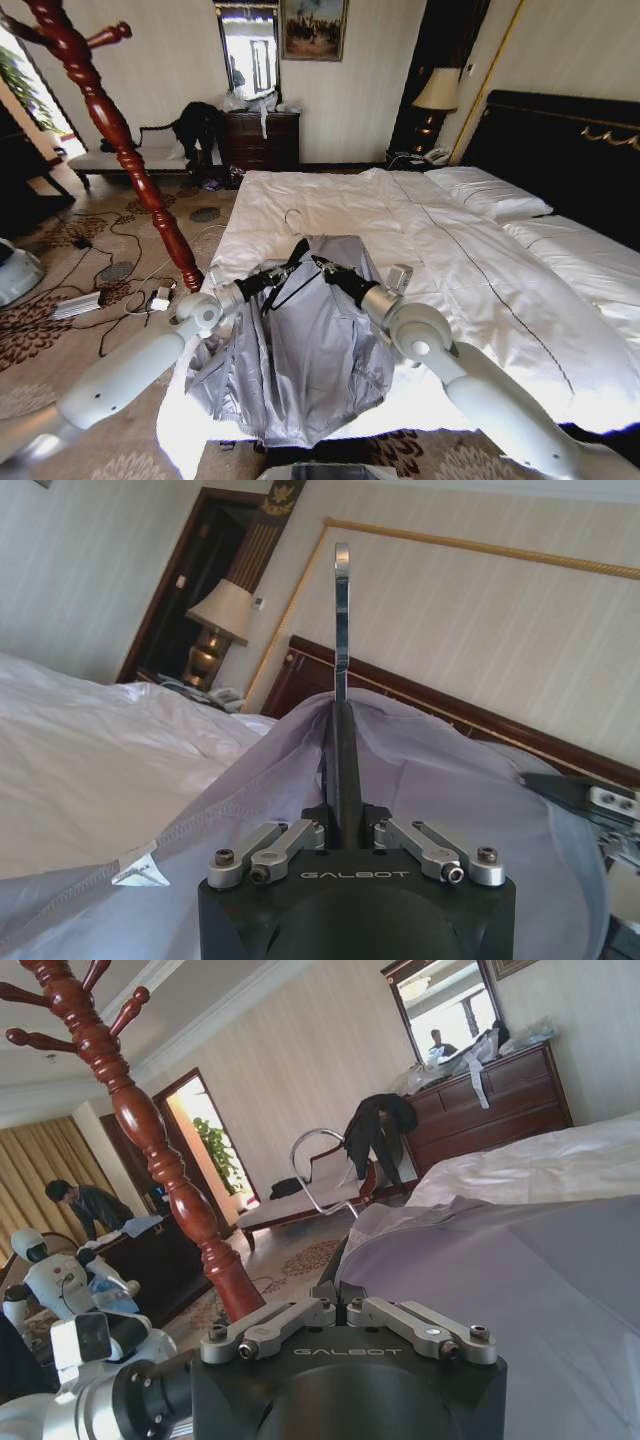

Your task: Pick up the clothes from the bed and hang them on the clothes hanger.

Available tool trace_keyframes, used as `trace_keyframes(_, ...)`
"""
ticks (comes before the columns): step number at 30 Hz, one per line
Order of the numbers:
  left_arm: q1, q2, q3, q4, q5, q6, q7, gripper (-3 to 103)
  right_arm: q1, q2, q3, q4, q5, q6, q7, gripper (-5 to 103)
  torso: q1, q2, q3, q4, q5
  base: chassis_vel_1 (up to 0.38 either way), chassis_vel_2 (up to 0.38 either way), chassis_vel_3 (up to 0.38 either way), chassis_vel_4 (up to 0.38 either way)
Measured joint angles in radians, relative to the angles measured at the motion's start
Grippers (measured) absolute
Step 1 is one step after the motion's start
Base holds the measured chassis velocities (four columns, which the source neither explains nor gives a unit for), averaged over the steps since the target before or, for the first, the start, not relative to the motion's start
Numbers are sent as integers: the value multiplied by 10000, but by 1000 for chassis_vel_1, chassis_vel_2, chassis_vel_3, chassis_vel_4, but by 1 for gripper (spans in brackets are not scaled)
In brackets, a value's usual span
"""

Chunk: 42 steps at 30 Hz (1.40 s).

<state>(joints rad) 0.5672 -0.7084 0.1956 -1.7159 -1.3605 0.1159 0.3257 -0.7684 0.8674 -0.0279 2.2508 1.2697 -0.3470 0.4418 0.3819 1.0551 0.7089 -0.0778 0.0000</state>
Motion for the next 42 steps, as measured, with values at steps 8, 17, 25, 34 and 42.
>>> trace_keyframes(8, 71, -352, 257, -343, 115, 8, -414, 15, 5, 134, -246, -124, -353, -21, -35, 0, 0, 0, 0, -2, -2, 0, 0, 0, 0)
trace_keyframes(17, 112, -199, 317, -939, 112, 3, -610, 15, -166, 402, -374, -671, -1278, 15, -95, 0, 0, 0, 0, 0, 0, 0, 0, 0, 0)
trace_keyframes(25, 195, -41, 27, -1011, 61, -29, -641, 15, -919, 260, -731, -675, -2669, -65, -531, -2, 0, 0, 0, -3, 0, 0, 0, 0, 0)
trace_keyframes(34, 542, 310, -309, -1328, 83, -44, -603, 15, -1521, 80, -318, -252, -2822, -126, -578, 27, 0, 0, -1, -1, -1, 0, 0, 0, 0)
trace_keyframes(42, 897, 496, -683, -1582, 157, -65, -598, 15, -1837, -95, 513, -67, -3005, -46, -656, 55, 0, 1, -1, -3, 0, 0, 0, 0, 0)
